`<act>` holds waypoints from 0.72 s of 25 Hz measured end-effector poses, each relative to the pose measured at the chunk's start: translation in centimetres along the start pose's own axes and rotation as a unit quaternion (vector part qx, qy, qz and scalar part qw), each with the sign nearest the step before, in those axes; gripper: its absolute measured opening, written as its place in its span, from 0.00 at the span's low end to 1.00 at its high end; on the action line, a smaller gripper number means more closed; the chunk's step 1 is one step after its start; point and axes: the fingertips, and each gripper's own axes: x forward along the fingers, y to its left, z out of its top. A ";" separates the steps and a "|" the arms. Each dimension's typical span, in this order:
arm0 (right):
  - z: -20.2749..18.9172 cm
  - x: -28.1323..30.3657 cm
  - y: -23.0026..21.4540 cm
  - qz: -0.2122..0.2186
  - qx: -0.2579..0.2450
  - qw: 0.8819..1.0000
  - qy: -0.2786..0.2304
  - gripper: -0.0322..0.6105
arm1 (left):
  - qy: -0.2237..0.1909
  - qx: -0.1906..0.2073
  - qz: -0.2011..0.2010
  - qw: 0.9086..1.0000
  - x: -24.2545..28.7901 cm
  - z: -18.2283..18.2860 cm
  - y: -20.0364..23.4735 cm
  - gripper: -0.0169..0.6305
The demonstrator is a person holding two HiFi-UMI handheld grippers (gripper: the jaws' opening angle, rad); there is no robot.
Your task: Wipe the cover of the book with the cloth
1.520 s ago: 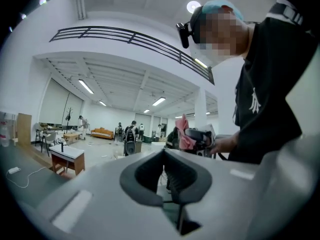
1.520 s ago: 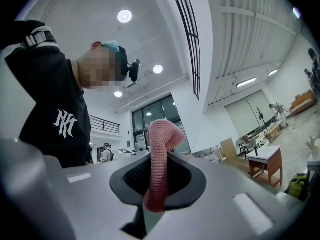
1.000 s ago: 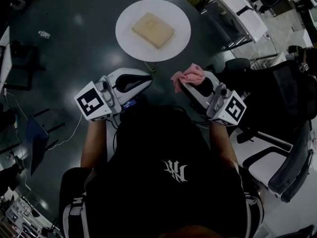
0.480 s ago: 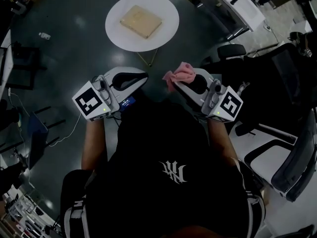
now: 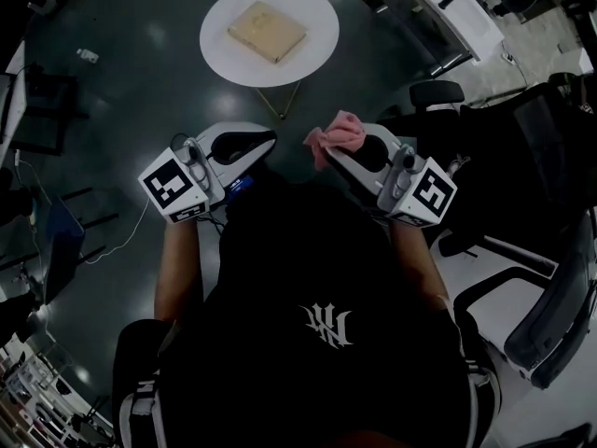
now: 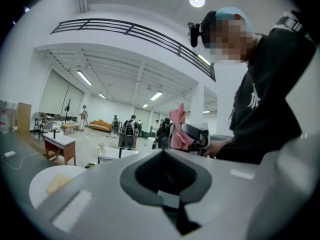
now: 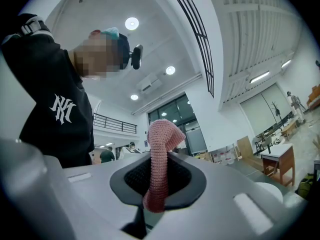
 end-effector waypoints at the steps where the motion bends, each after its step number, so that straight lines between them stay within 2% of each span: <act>1: 0.0 0.0 0.1 0.003 0.000 1.000 0.001 0.10 | -0.001 0.002 0.000 1.000 0.0 0.1 -0.1 0.03; 18: 0.7 0.4 0.6 0.034 -0.006 0.999 -0.006 0.10 | 0.013 0.010 0.024 1.000 -0.6 0.1 -0.8 0.03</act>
